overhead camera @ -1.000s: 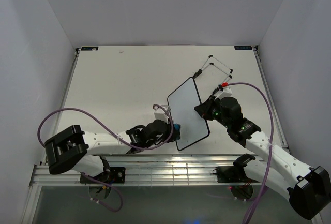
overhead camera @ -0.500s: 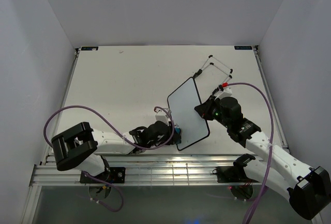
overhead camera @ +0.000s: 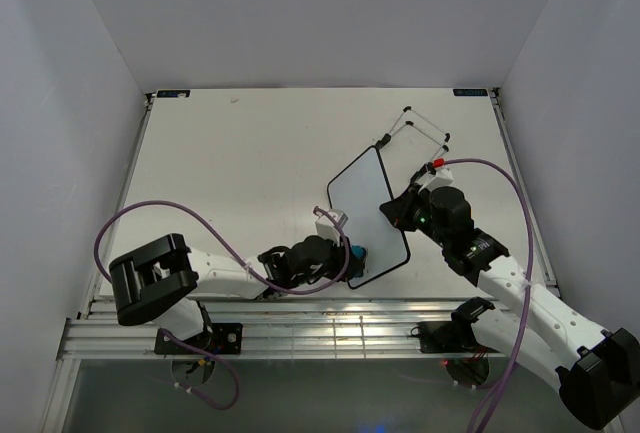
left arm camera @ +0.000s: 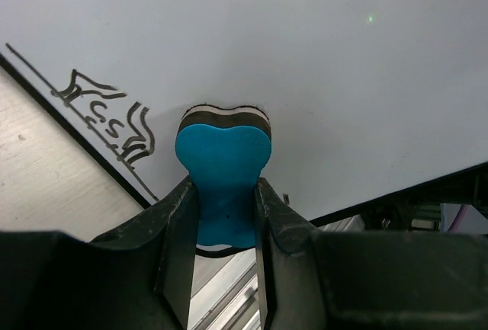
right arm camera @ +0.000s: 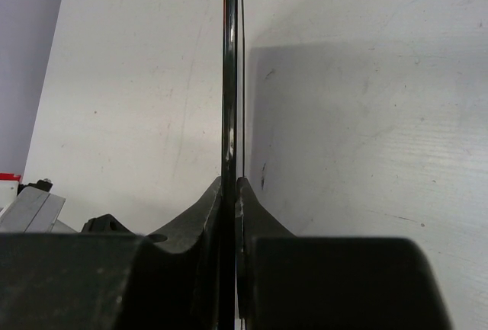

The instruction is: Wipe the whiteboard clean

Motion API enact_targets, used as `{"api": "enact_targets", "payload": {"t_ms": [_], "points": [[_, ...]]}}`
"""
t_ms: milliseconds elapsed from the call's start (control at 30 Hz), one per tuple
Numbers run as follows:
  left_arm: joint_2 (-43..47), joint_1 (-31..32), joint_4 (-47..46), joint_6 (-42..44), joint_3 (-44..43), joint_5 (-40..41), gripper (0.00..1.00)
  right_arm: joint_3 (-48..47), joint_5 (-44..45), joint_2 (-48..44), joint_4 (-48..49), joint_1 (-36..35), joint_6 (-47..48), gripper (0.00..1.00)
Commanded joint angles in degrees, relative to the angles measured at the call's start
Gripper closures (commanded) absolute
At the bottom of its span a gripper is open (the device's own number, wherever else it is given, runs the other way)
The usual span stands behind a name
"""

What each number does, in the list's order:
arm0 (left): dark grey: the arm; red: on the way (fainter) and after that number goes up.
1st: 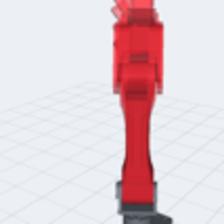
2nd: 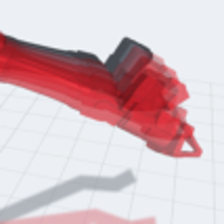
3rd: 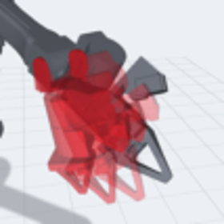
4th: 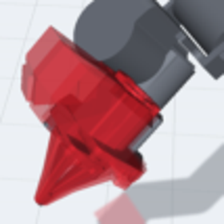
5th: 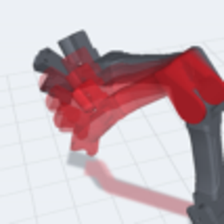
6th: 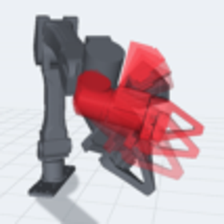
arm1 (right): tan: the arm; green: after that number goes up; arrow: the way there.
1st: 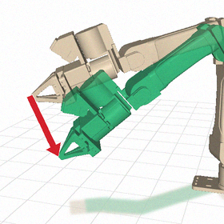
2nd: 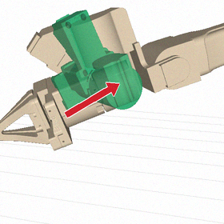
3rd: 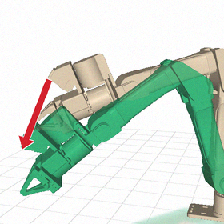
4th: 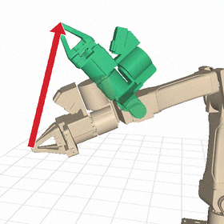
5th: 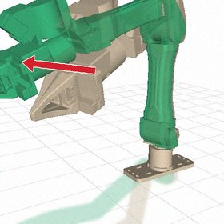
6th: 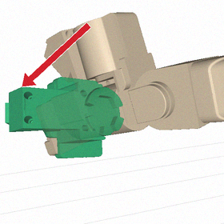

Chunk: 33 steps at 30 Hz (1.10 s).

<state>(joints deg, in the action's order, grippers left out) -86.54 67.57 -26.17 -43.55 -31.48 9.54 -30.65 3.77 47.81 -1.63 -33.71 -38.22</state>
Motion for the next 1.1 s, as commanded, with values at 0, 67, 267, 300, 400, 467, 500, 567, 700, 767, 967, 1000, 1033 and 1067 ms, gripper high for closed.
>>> {"api": "enact_targets", "payload": {"t_ms": [0,67,267,300,400,467,500,567,700,767,967,1000,1033,1067], "points": [[1.55,2.74,-7.38,2.06,-1.04,-6.37,1.0,-2.13,-0.34,0.09,5.93,-0.56,-1.6,0.92],[1.73,3.27,-8.45,3.64,-1.03,-7.95,1.0,-1.95,-0.34,0.61,6.11,-0.56,-2.12,0.92],[-0.55,4.5,-10.91,4.7,-2.7,-11.45,1.0,-1.51,0.89,1.06,6.55,-0.48,-2.3,0.92],[-0.82,4.67,-11.61,4.62,-2.79,-11.73,1.0,-1.43,1.15,0.97,6.55,-0.48,-2.21,0.92],[-0.21,5.2,-14.77,5.49,-1.83,-13.84,1.0,-1.51,1.5,0.62,6.46,-0.47,-1.69,0.92],[2.94,5.29,-18.97,6.02,1.58,-14.37,1.0,-1.51,1.59,0.62,6.38,-0.21,-1.25,0.92],[4.44,5.2,-20.22,6.19,3.26,-12.55,1.0,-1.6,1.5,0.62,6.29,-0.12,-1.16,0.92],[10.21,5.29,-18.84,6.11,7.38,-6.33,1.0,-1.34,1.33,0.35,6.29,0.14,-1.07,0.92],[16.4,2.66,2.76,-4.23,6.18,13.11,1.0,-1.42,1.33,-0.26,6.02,0.23,-0.98,0.92],[17.02,-0.06,7.69,-5.49,6.0,14.81,1.0,-1.77,0.8,-0.26,5.93,0.23,-0.63,0.92],[10.27,-11.13,13.42,-6.64,1.44,4.36,1.0,-2.04,-2.27,-0.7,6.37,0.23,1.83,0.92],[8.69,-12.36,14.13,-6.03,0.3,2.95,1.0,-1.78,-2.36,-0.79,6.37,0.23,2.35,0.92],[5.54,-14.2,14.92,-5.5,-1.98,2.24,1.0,-1.69,-2.45,-0.96,6.37,0.32,2.44,0.92],[4.03,-15.18,15.97,-5.15,-3.05,0.41,1.0,-1.69,-2.54,-1.14,6.37,0.23,2.62,0.92]]}}
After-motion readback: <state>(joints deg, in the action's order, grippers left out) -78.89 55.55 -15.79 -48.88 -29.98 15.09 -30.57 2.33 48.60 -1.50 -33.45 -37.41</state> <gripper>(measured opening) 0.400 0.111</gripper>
